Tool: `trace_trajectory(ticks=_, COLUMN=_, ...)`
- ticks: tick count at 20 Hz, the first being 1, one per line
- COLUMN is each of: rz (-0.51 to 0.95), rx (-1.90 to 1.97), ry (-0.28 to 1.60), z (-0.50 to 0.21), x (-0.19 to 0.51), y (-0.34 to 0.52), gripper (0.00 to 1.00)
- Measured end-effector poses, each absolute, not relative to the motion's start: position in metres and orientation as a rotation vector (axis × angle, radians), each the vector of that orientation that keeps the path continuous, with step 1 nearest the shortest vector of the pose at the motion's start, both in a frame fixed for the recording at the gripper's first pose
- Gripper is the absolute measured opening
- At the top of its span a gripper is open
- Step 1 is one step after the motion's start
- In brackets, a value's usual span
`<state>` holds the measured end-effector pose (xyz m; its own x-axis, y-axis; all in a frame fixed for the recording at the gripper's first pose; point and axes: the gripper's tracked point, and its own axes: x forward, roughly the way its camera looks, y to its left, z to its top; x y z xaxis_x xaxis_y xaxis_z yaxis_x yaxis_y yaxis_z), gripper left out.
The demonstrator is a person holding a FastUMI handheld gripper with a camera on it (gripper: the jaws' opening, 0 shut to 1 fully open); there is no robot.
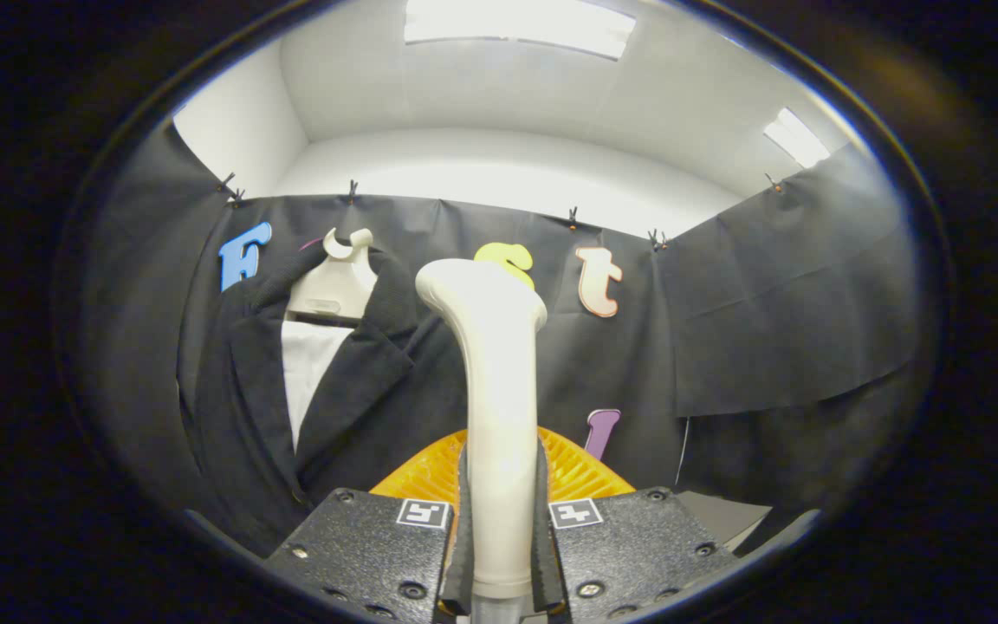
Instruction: Iron the clothes twice with a garment steamer, once on the left side and once on the right side.
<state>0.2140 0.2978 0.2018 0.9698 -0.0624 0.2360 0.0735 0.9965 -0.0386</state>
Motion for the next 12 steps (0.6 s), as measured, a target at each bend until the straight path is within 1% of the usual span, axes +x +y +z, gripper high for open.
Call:
trace_trajectory(ticks=5, rz=-0.082, rx=-0.063, ry=-0.299, z=0.217, x=0.235, y=0.316, gripper=0.29)
trace_trajectory(ticks=12, rz=-0.069, rx=-0.084, ry=-0.265, z=0.185, x=0.248, y=0.333, gripper=0.29)
